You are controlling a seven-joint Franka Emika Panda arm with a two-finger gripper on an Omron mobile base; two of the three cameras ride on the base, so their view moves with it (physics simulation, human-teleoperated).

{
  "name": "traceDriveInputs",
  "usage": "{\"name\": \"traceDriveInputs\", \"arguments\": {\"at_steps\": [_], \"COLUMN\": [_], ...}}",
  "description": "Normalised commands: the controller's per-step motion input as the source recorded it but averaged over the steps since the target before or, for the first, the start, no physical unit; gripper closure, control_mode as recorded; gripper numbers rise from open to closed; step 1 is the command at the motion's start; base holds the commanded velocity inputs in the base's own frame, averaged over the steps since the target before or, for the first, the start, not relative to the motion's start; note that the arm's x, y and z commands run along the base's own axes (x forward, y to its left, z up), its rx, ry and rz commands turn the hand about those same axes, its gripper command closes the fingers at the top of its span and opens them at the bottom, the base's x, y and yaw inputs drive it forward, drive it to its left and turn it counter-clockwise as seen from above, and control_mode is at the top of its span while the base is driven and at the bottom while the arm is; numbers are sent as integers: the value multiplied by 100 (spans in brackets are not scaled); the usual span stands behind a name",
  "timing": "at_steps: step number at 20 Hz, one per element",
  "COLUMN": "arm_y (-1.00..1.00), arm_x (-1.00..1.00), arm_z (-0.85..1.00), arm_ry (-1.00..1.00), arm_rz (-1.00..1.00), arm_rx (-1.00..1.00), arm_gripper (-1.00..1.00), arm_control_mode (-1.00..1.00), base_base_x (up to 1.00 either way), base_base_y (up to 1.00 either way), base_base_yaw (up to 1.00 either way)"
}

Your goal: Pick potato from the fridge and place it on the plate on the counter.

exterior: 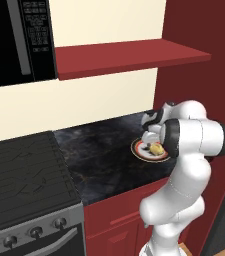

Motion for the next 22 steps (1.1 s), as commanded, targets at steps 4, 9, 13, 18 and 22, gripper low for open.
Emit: {"name": "traceDriveInputs", "arguments": {"at_steps": [4,9,13,18,22], "arm_y": [0,0,8,43,11], "arm_x": [-13,-42,-85,-80,-97], "arm_z": [21,32,23,53,37], "arm_ry": [2,0,-4,-3,-6], "arm_rz": [0,0,-2,-12,-9], "arm_rx": [0,0,-1,-7,-3], "arm_gripper": [-100,-100,-100,-100,-100], "arm_control_mode": [-100,-100,-100,-100,-100], "base_base_x": [0,0,0,0,0], "base_base_y": [0,0,0,0,0], "base_base_yaw": [0,0,0,0,0]}}
